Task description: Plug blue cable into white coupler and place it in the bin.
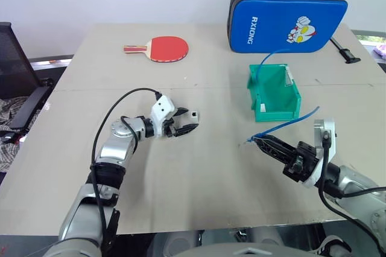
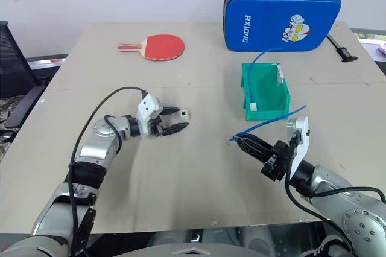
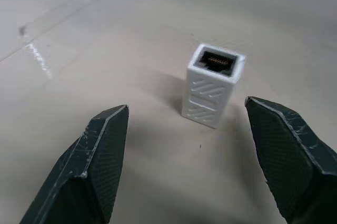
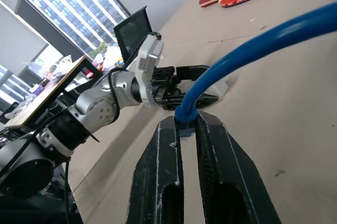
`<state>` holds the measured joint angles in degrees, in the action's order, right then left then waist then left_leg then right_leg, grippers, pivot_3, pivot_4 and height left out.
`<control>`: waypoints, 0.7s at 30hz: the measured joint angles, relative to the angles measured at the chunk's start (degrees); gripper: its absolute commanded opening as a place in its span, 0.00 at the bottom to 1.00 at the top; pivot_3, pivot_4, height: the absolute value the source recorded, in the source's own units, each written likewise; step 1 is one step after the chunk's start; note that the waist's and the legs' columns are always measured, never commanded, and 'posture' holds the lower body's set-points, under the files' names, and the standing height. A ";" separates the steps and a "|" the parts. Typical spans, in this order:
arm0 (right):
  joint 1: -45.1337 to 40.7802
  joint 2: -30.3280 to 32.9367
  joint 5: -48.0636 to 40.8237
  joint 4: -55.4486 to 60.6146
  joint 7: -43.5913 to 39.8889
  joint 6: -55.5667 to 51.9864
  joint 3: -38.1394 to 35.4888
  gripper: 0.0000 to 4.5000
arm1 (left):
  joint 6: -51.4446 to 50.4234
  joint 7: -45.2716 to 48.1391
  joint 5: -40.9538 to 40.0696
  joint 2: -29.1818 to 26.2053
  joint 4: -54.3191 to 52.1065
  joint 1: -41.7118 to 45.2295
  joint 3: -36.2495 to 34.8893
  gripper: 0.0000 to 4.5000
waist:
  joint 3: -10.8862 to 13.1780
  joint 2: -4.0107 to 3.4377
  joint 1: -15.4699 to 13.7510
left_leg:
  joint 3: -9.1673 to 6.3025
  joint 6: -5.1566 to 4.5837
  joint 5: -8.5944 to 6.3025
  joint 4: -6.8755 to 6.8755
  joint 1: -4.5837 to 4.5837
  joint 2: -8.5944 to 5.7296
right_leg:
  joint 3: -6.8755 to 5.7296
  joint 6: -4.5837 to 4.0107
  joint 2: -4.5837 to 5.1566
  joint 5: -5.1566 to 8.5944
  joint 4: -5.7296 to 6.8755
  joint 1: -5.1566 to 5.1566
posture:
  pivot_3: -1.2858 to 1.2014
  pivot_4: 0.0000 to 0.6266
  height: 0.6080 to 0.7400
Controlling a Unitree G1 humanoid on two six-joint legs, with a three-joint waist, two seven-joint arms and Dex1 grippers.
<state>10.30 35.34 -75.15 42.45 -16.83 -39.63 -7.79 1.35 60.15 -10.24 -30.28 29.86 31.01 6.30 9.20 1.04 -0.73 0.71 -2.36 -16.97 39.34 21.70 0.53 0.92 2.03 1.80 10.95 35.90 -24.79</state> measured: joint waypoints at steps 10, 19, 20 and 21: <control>-0.65 1.53 7.02 0.60 -1.95 1.56 0.08 0.00 | 4.46 13.39 -2.08 2.05 5.99 2.30 0.46 0.11 | -0.01 0.02 0.04 | 0.02 -0.02 -0.01 0.02 0.02 0.00 | 0.01 0.01 0.00 0.00 -0.01 0.00 | 0.52 0.24 1.00; -17.32 8.44 26.36 -5.90 -15.65 3.66 9.94 0.00 | 1.85 19.55 0.65 7.28 -4.54 1.75 10.13 0.11 | -0.02 0.04 0.02 | 0.09 -0.03 -0.01 0.11 0.02 -0.17 | 0.00 0.01 -0.06 -0.02 0.02 0.01 | 0.52 0.24 1.00; -19.25 8.57 28.27 -7.27 -17.35 3.88 11.49 0.00 | 2.01 19.52 1.62 7.73 -4.49 2.11 11.16 0.11 | -0.02 0.04 0.04 | 0.11 -0.03 -0.01 0.11 0.04 -0.16 | -0.01 0.00 -0.09 -0.02 0.02 0.00 | 0.52 0.24 1.00; -21.37 8.78 30.44 -8.88 -19.17 4.10 13.22 0.00 | 2.29 19.45 2.41 8.16 -4.21 2.77 12.16 0.11 | -0.02 0.04 0.04 | 0.13 -0.03 -0.01 0.11 0.05 -0.16 | -0.03 0.00 -0.10 -0.02 0.02 -0.01 | 0.52 0.24 1.00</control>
<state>-11.07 44.13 -44.72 33.57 -36.00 -35.53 5.43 3.65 79.59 -7.82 -22.13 25.65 33.77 18.46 9.19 1.08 -0.70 0.84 -2.39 -16.98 39.45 21.75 0.37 0.89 2.03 1.70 10.93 35.92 -24.79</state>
